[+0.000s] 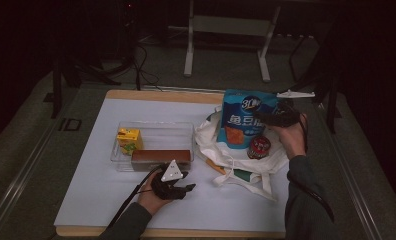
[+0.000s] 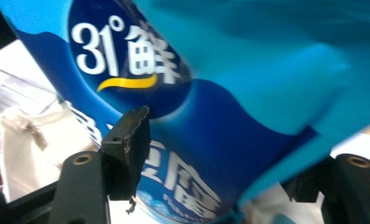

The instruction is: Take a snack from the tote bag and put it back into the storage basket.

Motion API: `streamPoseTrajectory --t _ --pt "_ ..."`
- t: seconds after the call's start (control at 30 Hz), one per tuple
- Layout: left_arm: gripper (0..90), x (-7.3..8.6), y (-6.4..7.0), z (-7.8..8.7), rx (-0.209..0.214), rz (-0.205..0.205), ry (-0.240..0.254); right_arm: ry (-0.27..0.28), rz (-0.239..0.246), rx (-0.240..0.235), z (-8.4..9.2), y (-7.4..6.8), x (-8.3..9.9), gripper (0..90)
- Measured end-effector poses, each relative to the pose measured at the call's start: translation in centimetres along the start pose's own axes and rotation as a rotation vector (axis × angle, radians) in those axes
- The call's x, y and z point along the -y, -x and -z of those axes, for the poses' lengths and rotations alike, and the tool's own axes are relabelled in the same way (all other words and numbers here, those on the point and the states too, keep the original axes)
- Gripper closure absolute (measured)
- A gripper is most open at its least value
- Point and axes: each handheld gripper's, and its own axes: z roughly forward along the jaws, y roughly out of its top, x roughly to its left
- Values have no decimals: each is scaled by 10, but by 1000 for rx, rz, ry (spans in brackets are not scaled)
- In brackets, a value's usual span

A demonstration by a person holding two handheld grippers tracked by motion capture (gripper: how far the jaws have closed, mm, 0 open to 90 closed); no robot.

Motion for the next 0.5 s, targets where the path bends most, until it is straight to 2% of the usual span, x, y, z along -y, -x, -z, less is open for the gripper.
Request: streamPoseTrajectory --t 0.1,0.27,0.5 --pt "476 0 0 0 0 1 -1 2 -11 -25 -4 0 2 365" --pt "475 0 0 -1 0 -1 -6 29 -30 -85 -5 2 7 444" --pt "474 -1 1 -1 -2 -6 -11 60 -40 -118 -3 3 3 489"
